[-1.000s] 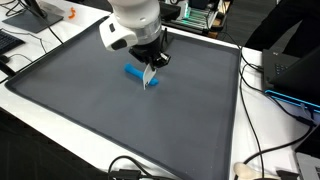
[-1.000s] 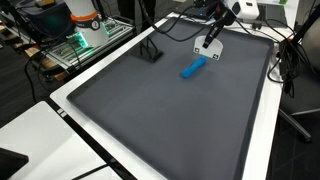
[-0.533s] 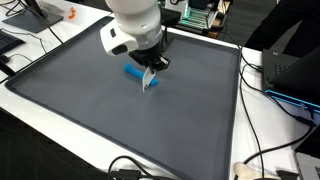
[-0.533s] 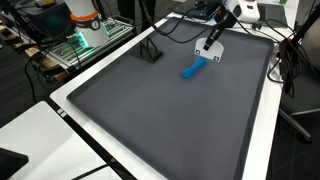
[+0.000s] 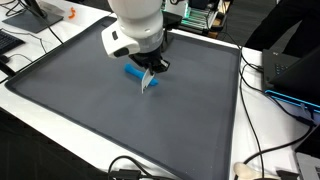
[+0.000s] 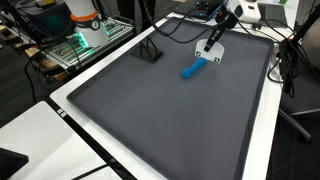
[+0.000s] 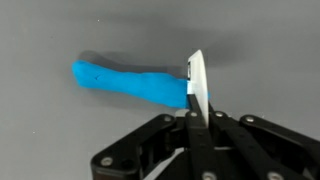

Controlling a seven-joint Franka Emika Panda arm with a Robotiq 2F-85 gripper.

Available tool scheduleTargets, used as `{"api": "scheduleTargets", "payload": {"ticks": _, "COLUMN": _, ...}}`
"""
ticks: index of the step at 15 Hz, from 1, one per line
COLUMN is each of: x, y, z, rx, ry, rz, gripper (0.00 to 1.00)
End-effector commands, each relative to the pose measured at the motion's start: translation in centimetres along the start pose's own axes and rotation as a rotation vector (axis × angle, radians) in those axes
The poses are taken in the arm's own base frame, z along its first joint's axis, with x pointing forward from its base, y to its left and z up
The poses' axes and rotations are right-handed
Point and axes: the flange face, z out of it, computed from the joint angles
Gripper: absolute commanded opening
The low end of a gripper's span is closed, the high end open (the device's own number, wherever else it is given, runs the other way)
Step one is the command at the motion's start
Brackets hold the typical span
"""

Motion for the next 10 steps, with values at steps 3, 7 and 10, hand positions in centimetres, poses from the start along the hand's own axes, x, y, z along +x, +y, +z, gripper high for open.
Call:
{"api": "scheduleTargets", "payload": {"ticks": 3, "x": 0.4, "y": -0.3, "z": 1.0, "rx": -0.062, "ry": 0.012, "rz": 0.004, "gripper": 0.01}}
{"api": "scheduleTargets", "payload": {"ticks": 7, "x": 0.4, "y": -1.0, "z": 2.0, "rx": -0.086, "ry": -0.001, "rz": -0.014, "gripper": 0.01}}
{"api": "scheduleTargets", "payload": {"ticks": 10, "x": 0.4, "y": -1.3, "z": 2.6, "rx": -0.091, "ry": -0.011, "rz": -0.026, "gripper": 0.01}}
